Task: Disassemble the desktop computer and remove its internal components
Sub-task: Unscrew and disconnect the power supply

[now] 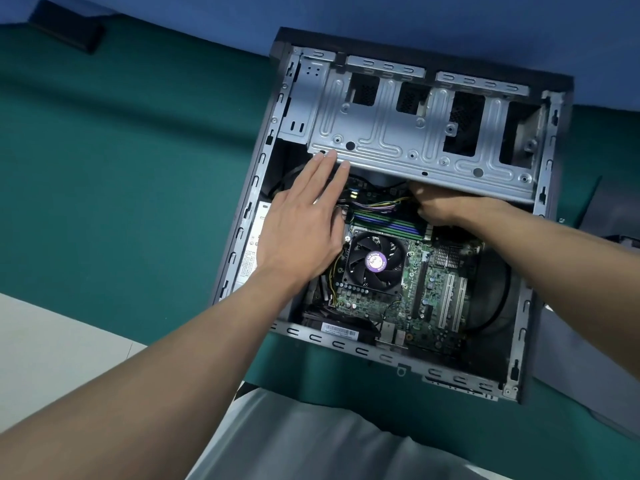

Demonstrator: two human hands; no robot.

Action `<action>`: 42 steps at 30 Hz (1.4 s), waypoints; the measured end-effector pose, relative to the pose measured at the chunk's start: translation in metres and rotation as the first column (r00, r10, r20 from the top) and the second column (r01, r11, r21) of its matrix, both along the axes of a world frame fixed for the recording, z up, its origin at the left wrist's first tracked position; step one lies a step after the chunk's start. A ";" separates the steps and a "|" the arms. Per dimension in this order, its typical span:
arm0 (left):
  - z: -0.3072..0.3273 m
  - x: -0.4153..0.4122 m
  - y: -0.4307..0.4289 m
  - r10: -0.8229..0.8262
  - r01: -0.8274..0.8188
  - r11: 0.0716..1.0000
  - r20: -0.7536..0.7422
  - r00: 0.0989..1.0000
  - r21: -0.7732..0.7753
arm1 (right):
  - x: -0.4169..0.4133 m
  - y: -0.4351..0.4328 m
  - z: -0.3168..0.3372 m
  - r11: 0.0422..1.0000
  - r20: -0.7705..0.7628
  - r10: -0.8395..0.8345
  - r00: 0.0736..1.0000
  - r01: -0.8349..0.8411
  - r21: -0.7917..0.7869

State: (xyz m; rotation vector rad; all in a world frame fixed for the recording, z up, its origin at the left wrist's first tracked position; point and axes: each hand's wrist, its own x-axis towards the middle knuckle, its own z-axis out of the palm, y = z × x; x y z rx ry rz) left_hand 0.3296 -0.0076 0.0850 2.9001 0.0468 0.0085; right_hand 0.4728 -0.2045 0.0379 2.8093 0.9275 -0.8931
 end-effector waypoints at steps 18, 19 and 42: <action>-0.001 -0.001 0.000 -0.002 0.002 1.000 0.001 1.000 0.005 | -0.004 -0.002 0.005 0.998 0.017 0.013 1.000 -0.014 0.059; -0.001 0.000 0.000 -0.003 0.003 1.000 0.002 1.000 0.005 | -0.003 -0.001 0.008 1.000 -0.032 -0.001 0.999 0.002 0.012; 0.014 -0.005 0.004 0.113 -0.093 0.970 0.076 0.991 -0.226 | -0.076 -0.010 0.047 0.868 -0.015 -0.434 0.901 0.422 0.261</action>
